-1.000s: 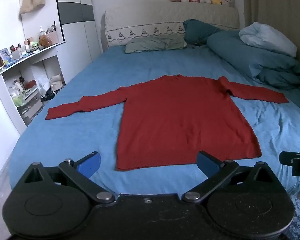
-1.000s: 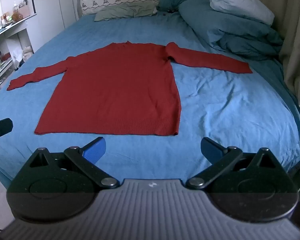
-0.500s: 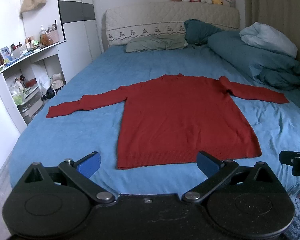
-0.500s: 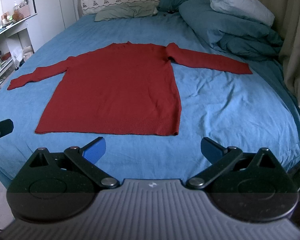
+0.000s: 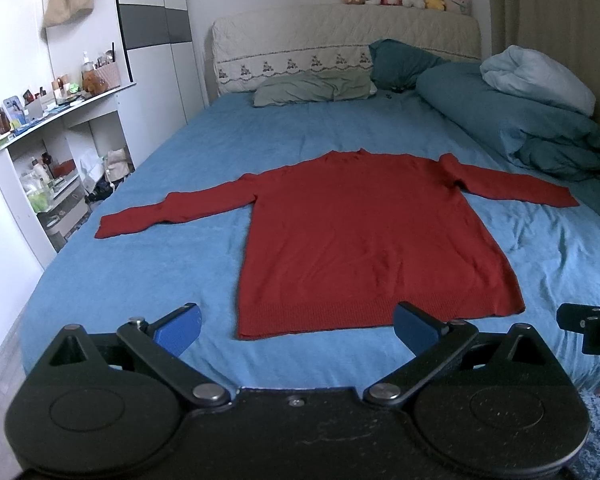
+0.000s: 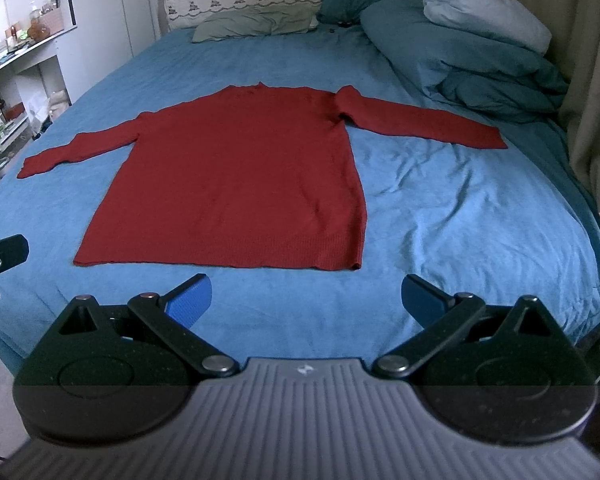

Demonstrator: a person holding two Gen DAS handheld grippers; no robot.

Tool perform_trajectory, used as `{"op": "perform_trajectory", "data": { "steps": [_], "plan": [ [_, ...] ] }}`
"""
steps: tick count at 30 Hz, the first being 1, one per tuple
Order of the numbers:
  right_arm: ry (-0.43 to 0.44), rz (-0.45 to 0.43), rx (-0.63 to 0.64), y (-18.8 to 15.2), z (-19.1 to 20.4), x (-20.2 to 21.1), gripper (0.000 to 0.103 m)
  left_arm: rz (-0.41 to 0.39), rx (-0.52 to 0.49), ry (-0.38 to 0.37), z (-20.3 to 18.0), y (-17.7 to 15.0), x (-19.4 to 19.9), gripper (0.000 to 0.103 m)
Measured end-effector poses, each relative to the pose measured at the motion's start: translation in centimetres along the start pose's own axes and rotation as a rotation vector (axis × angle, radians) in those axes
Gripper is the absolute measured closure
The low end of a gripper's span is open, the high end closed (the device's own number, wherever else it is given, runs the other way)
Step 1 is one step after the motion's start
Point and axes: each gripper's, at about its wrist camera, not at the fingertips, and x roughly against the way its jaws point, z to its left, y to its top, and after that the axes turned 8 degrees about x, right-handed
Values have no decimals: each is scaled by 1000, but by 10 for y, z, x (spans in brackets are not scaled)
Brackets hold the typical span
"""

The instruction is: Fold small clothes

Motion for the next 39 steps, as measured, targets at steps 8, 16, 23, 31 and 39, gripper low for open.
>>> {"op": "perform_trajectory", "data": {
  "steps": [8, 16, 23, 31, 39],
  "plan": [
    [-2, -1, 1, 0, 0, 0, 0, 0, 0, -1, 0, 0, 0, 0],
    [-7, -3, 2, 1, 1, 2, 0, 4, 7, -2, 0, 1, 1, 0],
    [-8, -5, 2, 4, 6, 7, 0, 2, 10, -2, 1, 2, 2, 0],
    [-6, -7, 3, 5, 6, 8, 0, 0, 8, -2, 1, 3, 3, 0],
    [-3, -9, 1, 5, 6, 9, 0, 0, 8, -1, 1, 3, 3, 0]
  ]
}}
